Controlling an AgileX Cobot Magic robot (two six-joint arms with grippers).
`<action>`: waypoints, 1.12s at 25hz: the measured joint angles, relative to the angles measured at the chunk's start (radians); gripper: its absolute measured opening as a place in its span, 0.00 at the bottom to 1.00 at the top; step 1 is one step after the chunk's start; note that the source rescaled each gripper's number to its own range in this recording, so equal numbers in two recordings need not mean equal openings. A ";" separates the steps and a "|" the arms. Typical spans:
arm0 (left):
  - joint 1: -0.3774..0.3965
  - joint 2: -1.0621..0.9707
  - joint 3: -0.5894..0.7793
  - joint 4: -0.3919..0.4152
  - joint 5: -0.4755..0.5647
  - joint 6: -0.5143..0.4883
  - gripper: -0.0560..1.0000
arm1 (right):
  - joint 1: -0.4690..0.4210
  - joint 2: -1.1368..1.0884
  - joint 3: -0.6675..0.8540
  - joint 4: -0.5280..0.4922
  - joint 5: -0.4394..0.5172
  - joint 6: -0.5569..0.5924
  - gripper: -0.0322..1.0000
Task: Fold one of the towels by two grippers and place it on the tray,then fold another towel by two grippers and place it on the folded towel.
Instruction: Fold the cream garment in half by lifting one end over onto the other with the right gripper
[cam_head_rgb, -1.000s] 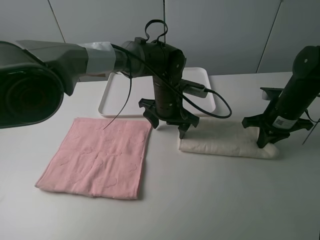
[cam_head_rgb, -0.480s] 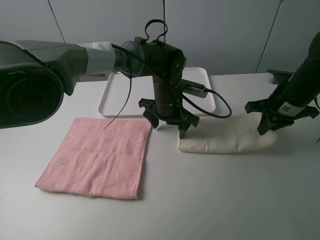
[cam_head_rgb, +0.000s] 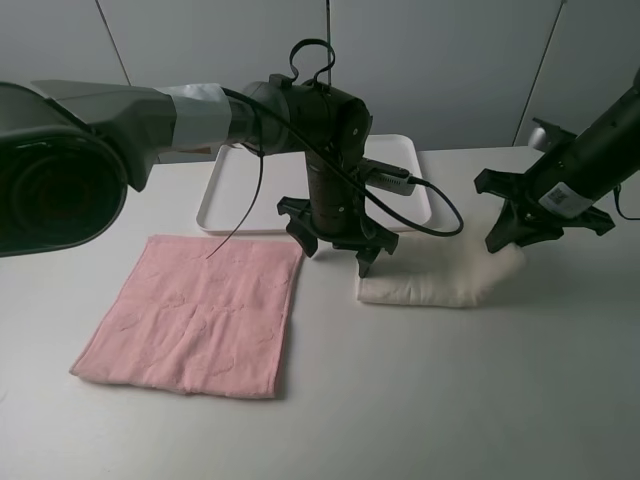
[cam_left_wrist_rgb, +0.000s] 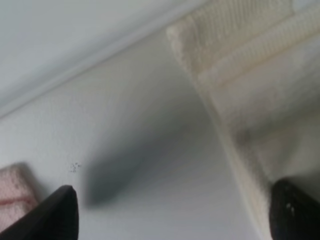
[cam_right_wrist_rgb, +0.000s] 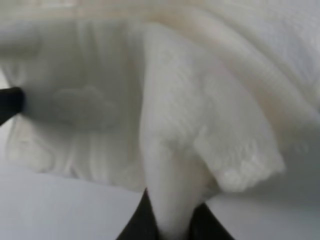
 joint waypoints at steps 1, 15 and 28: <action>0.000 0.000 0.000 0.000 0.000 0.000 0.99 | 0.000 0.000 0.000 0.048 0.007 -0.030 0.08; 0.004 0.000 0.000 -0.014 0.000 0.007 0.99 | 0.000 0.092 0.000 0.381 0.076 -0.262 0.08; 0.038 0.004 0.000 -0.082 0.004 0.030 0.99 | 0.000 0.163 0.082 0.722 0.090 -0.522 0.08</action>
